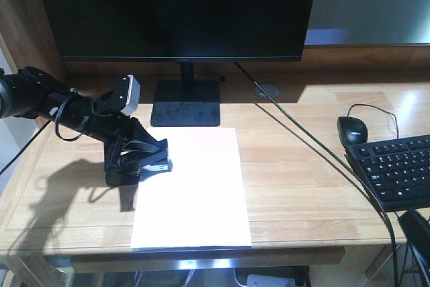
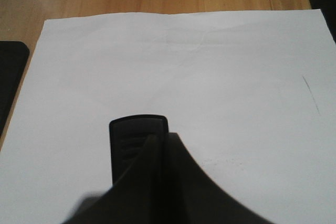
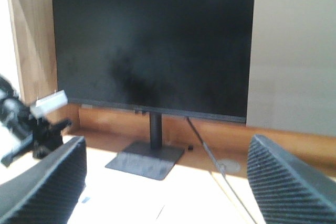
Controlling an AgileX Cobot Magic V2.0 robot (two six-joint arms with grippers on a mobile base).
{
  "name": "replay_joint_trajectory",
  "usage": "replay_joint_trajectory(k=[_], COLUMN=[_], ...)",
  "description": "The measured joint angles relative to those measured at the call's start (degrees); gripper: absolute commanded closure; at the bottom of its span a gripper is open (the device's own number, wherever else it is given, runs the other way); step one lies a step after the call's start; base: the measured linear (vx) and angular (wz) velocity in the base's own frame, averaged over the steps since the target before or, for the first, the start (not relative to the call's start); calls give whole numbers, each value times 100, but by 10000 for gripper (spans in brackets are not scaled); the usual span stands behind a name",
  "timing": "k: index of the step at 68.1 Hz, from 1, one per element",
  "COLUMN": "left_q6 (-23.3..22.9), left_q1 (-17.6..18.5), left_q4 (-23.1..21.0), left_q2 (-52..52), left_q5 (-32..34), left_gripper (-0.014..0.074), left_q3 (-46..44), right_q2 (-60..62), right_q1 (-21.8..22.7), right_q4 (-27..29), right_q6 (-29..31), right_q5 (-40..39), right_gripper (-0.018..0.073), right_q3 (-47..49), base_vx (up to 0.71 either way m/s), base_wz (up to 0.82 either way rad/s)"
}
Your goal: Grab stapler and paper to desk for stapling
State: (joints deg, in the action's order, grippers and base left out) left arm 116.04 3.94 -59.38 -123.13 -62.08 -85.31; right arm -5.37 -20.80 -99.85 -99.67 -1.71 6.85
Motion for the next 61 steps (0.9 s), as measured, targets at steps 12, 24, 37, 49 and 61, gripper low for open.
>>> replay_joint_trajectory(k=[12,24,37,49,61], left_q6=[0,0,0,0,0], left_q1=[0,0,0,0,0], left_q4=[0,0,0,0,0], left_q2=[0,0,0,0,0], left_q5=[0,0,0,0,0], left_gripper=[603,603,603,603,603], left_q3=[0,0,0,0,0], right_q2=[18,18,18,18,18], right_q1=[0,0,0,0,0], right_q4=[0,0,0,0,0], right_q6=[0,0,0,0,0], right_q5=[-18,-29,-29,-29,-29], right_gripper=[-20,-20,-20,-20,-20], right_q3=[-167,-220,-237,-237,-237], base_vx=[0,0,0,0,0], base_wz=[0,0,0,0,0])
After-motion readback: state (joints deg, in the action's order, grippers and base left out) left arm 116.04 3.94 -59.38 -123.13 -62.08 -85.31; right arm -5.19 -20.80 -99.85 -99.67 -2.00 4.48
